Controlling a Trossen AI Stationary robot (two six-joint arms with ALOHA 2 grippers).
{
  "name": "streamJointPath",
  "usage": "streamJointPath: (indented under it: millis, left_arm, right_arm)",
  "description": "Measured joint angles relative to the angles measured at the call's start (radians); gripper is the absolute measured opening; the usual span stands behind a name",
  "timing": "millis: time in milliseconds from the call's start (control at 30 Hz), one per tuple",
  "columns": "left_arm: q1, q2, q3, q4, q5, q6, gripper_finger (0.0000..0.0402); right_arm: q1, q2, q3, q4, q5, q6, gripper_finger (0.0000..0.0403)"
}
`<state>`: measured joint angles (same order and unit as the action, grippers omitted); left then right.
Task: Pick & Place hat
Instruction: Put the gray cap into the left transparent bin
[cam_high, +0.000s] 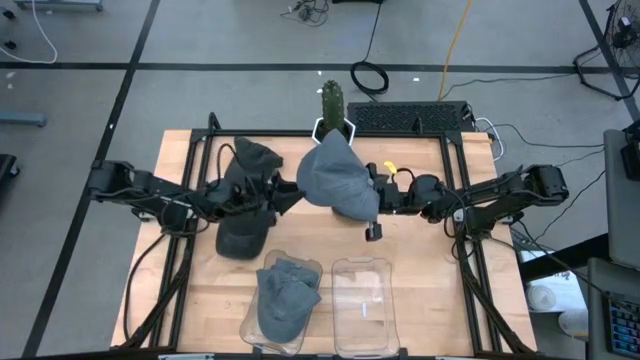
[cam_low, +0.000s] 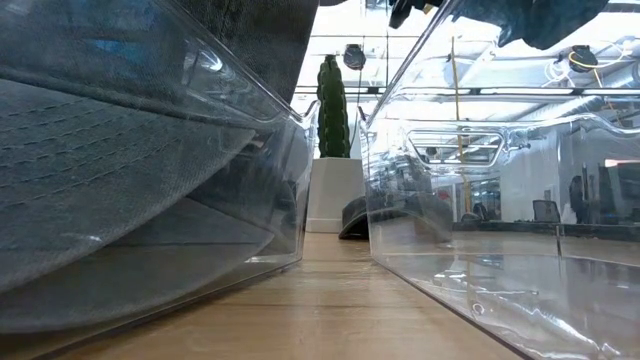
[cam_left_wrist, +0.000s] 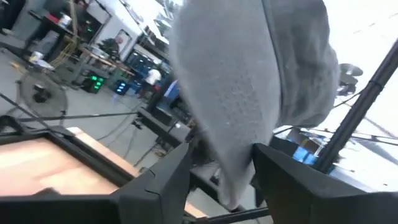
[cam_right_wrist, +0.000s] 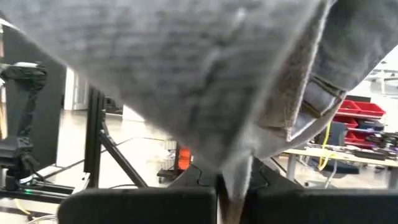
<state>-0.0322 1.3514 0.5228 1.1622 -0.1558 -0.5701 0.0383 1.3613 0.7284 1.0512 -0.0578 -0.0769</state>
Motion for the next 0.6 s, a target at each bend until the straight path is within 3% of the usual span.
streamJointPath:
  millis: [233, 500, 600]
  left_arm:
    - [-0.007, 0.059, 0.113, -0.012, 0.086, 0.105, 0.0184]
    - [-0.007, 0.059, 0.126, -0.040, 0.103, 0.089, 0.0182]
    - [-0.008, 0.059, 0.124, -0.052, 0.103, 0.060, 0.0144]
  right_arm:
    - [0.000, -0.001, 0.000, -0.019, 0.005, 0.001, 0.0000]
    - [0.000, 0.000, 0.000, -0.023, 0.006, -0.016, 0.0000]
    - [0.001, 0.000, 0.000, -0.030, 0.048, -0.019, 0.0002]
